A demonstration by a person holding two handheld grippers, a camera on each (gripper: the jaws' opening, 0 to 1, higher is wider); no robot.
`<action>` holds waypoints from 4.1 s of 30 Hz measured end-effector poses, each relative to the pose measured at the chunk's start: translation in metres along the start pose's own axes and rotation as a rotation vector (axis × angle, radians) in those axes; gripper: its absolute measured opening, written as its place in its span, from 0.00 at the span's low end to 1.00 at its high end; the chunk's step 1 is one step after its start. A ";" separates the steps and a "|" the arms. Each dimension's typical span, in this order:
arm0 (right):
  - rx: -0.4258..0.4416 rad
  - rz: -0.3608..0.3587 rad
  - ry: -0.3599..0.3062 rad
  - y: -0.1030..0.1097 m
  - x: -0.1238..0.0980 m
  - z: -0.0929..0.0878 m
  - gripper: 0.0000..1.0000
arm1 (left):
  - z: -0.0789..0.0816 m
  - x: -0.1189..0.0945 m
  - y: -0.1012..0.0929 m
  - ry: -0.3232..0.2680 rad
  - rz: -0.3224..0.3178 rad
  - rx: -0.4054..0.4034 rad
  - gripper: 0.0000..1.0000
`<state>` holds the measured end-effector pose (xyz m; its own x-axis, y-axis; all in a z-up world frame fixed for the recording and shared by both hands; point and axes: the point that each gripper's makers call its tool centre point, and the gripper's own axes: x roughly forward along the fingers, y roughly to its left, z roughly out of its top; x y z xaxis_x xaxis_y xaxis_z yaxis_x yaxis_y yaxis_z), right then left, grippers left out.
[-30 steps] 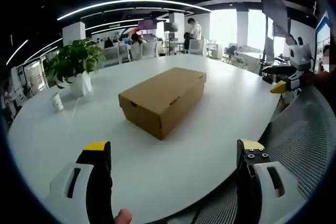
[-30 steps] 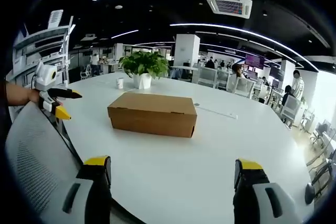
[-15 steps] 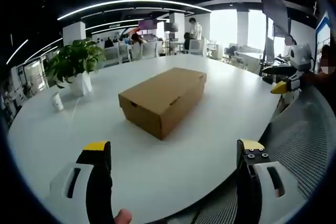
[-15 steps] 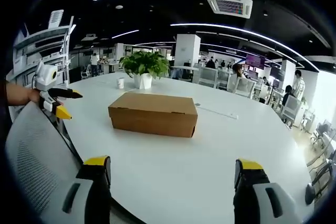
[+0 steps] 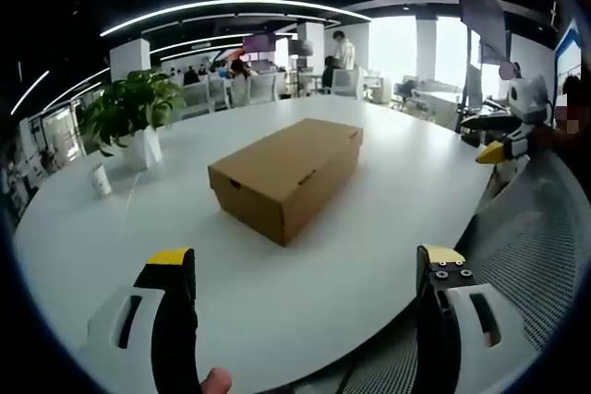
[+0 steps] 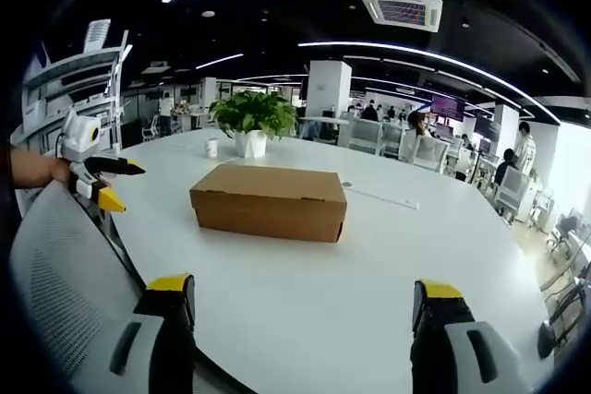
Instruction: Operate the shoe box by opening the lid, removing the specified soft item, and placing it in the target area until the item is outside and the box remains undamaged.
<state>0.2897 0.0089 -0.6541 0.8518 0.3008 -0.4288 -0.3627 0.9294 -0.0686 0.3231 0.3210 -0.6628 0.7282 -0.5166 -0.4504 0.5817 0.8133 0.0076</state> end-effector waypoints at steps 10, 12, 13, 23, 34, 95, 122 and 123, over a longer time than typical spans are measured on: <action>0.000 0.005 0.006 0.001 0.000 -0.001 0.98 | 0.001 0.000 0.000 -0.001 0.002 -0.006 0.99; 0.001 0.005 0.007 0.000 0.000 -0.001 0.98 | 0.001 0.000 0.001 -0.003 0.003 -0.009 0.99; 0.006 0.005 0.007 0.000 0.000 -0.001 0.98 | 0.001 0.000 0.001 -0.003 0.003 -0.010 0.99; 0.011 -0.003 0.008 -0.002 0.000 -0.002 0.98 | 0.001 0.001 0.000 0.000 0.001 -0.012 0.99; 0.039 -0.018 0.009 -0.006 -0.001 -0.002 0.99 | 0.002 0.001 0.001 0.002 0.003 -0.014 0.99; -0.073 0.151 0.016 -0.016 0.043 0.032 0.99 | 0.045 0.033 0.016 -0.021 0.041 -0.034 0.99; -0.116 0.167 0.002 -0.030 0.066 0.036 0.99 | 0.049 0.062 0.011 -0.024 0.040 -0.064 0.98; -0.120 0.170 0.001 -0.030 0.067 0.036 0.99 | 0.049 0.064 0.011 -0.025 0.041 -0.065 0.98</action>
<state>0.3716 0.0089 -0.6485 0.7743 0.4507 -0.4442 -0.5435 0.8332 -0.1022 0.3934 0.2835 -0.6479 0.7603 -0.4885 -0.4283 0.5271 0.8492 -0.0327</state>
